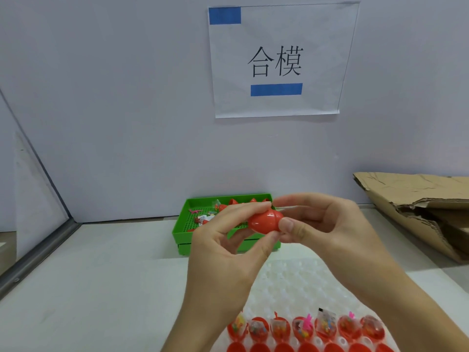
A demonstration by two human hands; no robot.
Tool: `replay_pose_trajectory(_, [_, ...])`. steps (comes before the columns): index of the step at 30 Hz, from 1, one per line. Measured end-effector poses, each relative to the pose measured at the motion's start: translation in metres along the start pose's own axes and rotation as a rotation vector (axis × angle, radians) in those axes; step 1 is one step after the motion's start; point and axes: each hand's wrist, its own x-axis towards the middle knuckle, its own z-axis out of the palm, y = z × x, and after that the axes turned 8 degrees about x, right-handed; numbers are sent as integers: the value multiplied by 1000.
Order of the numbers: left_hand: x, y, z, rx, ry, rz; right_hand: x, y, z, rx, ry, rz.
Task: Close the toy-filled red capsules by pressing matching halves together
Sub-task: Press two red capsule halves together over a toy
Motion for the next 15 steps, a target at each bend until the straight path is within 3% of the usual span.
replay_pose_trajectory(5, [0,0,-3,145,20,35,-2,-2,2,27,-39,20])
replay_pose_trajectory(12, [-2,0,-1,658,58,289,-5,-1,23,-62,35,-6])
replay_pose_trajectory(15, [-1,1,0,666,89,337,-6,-1,23,-75,14,-10])
